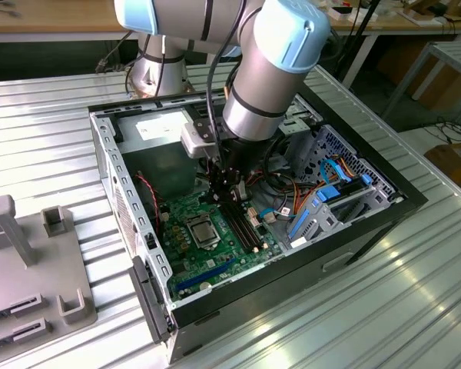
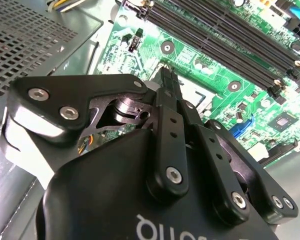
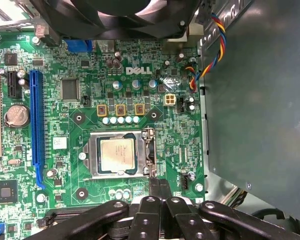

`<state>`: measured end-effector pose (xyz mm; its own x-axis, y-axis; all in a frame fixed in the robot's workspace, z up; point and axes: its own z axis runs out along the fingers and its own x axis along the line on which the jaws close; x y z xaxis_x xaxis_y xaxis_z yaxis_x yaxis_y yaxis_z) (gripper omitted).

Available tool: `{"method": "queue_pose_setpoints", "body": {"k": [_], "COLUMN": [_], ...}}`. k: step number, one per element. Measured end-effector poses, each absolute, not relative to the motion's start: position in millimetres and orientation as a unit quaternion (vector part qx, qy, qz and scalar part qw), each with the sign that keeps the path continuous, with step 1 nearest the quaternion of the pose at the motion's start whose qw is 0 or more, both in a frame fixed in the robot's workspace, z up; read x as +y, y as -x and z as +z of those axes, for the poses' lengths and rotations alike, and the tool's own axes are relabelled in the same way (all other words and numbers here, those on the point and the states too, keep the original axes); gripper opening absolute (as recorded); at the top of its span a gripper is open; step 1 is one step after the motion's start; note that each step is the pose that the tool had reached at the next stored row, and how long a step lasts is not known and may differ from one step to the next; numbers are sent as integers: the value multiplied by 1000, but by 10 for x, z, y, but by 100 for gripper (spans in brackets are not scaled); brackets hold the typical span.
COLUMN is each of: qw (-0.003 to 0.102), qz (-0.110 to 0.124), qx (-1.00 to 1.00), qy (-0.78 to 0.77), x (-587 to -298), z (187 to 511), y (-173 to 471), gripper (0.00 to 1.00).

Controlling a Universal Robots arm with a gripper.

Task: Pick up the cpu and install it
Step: 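Install the first cpu locking lever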

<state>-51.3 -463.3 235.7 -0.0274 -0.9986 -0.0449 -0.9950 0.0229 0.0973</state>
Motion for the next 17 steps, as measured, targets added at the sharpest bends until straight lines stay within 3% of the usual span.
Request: {"method": "queue_pose_setpoints", "body": {"k": [17], "qw": [6], "qz": [-38], "qx": [-703], "qy": [-710], "x": [-4698], "z": [2363], "y": [555], "gripper": [11]}}
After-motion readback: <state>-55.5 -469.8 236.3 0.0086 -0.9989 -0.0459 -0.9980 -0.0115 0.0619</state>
